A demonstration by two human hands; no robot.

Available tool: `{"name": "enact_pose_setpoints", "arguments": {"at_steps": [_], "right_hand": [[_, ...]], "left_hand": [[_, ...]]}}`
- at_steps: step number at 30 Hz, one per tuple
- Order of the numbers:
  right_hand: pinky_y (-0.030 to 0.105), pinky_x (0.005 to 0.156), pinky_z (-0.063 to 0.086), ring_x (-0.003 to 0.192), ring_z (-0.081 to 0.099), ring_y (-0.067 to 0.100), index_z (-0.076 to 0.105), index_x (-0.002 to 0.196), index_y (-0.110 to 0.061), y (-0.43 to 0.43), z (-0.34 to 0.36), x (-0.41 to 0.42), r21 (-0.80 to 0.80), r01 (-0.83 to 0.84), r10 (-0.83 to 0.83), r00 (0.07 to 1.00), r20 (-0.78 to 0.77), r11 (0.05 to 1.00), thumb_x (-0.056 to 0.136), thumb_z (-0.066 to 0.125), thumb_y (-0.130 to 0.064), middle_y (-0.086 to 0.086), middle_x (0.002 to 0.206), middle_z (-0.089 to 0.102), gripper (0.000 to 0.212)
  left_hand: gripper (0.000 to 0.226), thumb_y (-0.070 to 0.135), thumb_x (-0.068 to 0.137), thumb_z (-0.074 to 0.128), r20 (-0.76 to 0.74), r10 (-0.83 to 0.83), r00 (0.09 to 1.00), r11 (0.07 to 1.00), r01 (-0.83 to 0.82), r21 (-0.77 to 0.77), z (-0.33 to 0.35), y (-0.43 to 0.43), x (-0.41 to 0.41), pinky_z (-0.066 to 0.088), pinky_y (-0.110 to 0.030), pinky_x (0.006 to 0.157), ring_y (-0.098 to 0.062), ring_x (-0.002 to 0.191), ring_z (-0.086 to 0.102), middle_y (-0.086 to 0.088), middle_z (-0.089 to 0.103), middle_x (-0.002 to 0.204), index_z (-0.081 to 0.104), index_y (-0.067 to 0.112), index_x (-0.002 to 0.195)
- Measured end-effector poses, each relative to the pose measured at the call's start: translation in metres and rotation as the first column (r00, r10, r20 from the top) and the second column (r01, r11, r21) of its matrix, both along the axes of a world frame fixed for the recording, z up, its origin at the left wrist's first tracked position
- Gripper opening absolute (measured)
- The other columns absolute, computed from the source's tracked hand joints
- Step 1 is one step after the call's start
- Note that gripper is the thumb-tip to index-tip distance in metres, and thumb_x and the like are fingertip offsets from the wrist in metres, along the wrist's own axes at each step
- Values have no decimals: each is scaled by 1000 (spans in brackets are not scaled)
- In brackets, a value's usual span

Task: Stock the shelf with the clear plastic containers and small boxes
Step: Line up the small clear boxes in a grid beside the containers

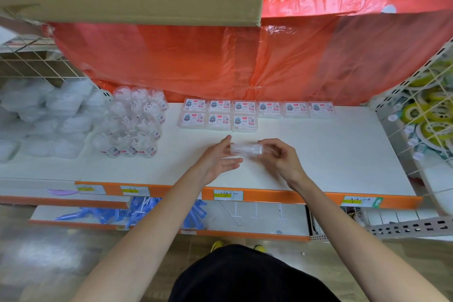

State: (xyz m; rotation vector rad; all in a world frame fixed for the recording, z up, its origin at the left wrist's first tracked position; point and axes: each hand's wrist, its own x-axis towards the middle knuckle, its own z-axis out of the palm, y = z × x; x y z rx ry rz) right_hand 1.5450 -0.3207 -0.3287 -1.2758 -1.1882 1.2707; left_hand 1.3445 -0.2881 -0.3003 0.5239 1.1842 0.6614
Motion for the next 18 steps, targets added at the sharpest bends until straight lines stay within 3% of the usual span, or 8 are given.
{"name": "enact_pose_setpoints", "arguments": {"at_steps": [2,5,7,10,12,15,18], "right_hand": [[29,99,50,112,66,20,70,100,-15,0,-4,0,22,-2,2,1000,29,1000,82,66,16,2,111,72,37],[20,92,51,108,65,5,68,101,-11,0,-1,0,-12,6,-6,1000,25,1000,86,55,21,-4,109,71,38],[19,83,52,100,65,3,65,109,-10,3,2,-1,-103,60,-63,998,-26,993,91,55,12,2,112,69,31],[24,75,51,96,66,16,60,121,-17,9,5,-1,-317,84,-134,981,-138,945,96,58,-8,7,113,70,26],[21,70,51,89,69,15,59,122,-17,12,7,-3,-377,55,-100,990,-101,925,95,63,-21,9,108,72,28],[17,66,51,79,68,10,63,118,-11,12,7,-8,-385,8,-43,996,-82,923,92,67,-19,8,100,73,27],[24,71,52,83,68,16,64,115,-12,12,4,-10,-404,20,-82,987,-137,915,92,67,-12,13,102,72,24]], "left_hand": [[22,18,95,62,24,29,999,999,-29,39,-2,1,0,59,-32,77,-28,93,70,-18,64,118,58,8,114],[25,3,91,63,31,42,999,994,-45,104,-6,0,-3,58,-29,73,-23,94,69,-13,63,122,58,12,114],[32,1,90,64,0,26,1000,985,-25,169,-8,-2,-4,58,-29,76,-22,97,68,-8,63,124,57,12,119],[36,0,91,63,-34,-1,999,972,9,235,-10,-4,-4,58,-29,81,-21,102,67,-6,64,125,57,12,124],[36,-1,91,61,-43,-33,999,966,43,256,-10,-4,-3,57,-28,80,-20,104,66,-7,64,126,58,12,125],[36,-2,92,58,-82,-80,993,954,101,283,-8,-3,-1,55,-24,75,-17,102,66,-6,65,125,58,11,126],[34,6,94,60,-138,-39,990,959,76,273,-8,-3,3,56,-28,80,-18,101,65,-7,63,125,56,10,128]]}}
